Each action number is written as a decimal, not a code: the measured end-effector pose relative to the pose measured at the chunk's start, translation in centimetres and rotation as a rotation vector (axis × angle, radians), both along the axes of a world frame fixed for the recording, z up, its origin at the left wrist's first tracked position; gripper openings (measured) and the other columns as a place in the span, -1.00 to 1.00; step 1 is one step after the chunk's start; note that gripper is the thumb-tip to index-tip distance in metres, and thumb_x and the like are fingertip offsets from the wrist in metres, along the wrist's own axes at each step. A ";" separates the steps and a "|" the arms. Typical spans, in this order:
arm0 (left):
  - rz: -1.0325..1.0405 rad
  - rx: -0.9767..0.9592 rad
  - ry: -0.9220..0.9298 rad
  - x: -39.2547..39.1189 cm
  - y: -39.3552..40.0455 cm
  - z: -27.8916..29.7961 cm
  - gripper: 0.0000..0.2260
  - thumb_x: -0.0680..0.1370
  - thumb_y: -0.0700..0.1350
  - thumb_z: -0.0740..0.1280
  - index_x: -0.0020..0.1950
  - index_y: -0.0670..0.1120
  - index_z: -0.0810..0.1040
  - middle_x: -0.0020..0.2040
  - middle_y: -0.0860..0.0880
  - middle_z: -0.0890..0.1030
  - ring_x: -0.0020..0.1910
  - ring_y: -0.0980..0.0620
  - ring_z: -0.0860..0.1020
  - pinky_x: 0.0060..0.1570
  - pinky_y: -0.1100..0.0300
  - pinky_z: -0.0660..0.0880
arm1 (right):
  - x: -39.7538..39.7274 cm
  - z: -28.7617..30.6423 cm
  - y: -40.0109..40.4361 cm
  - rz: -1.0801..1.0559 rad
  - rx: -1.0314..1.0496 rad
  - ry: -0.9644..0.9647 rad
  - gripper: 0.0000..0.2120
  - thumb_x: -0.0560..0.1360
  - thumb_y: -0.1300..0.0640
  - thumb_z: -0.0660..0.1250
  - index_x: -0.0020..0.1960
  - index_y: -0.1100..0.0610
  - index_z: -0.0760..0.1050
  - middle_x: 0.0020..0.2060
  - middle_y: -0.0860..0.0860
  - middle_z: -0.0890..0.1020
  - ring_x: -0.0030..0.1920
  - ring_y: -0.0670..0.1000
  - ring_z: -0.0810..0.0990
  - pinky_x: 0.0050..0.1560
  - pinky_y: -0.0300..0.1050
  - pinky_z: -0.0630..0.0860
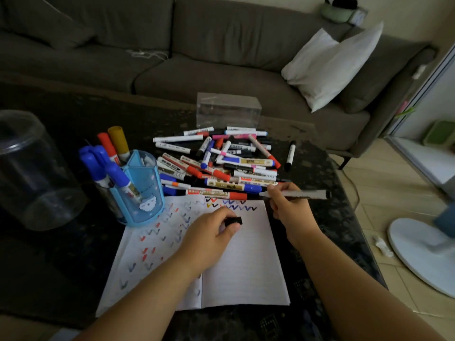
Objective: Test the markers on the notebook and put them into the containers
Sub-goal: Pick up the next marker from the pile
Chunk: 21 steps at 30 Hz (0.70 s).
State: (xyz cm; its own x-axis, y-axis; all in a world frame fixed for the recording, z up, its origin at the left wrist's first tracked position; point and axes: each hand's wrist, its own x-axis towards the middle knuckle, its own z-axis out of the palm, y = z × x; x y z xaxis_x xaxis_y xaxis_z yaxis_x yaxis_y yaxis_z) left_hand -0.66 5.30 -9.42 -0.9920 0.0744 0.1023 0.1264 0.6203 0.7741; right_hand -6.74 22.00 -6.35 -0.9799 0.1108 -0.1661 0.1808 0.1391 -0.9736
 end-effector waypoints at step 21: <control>-0.021 0.365 -0.005 10.7 -1.1 11.9 -0.92 0.56 -0.06 0.26 0.00 0.14 0.48 -0.22 0.16 0.60 -0.23 0.20 0.56 -0.08 0.26 0.51 | 13.4 11.6 -1.4 0.364 -0.165 0.279 -0.80 0.55 0.26 0.22 -0.25 0.25 0.36 -0.54 0.03 0.45 -0.50 -0.07 0.34 -0.47 -0.25 0.31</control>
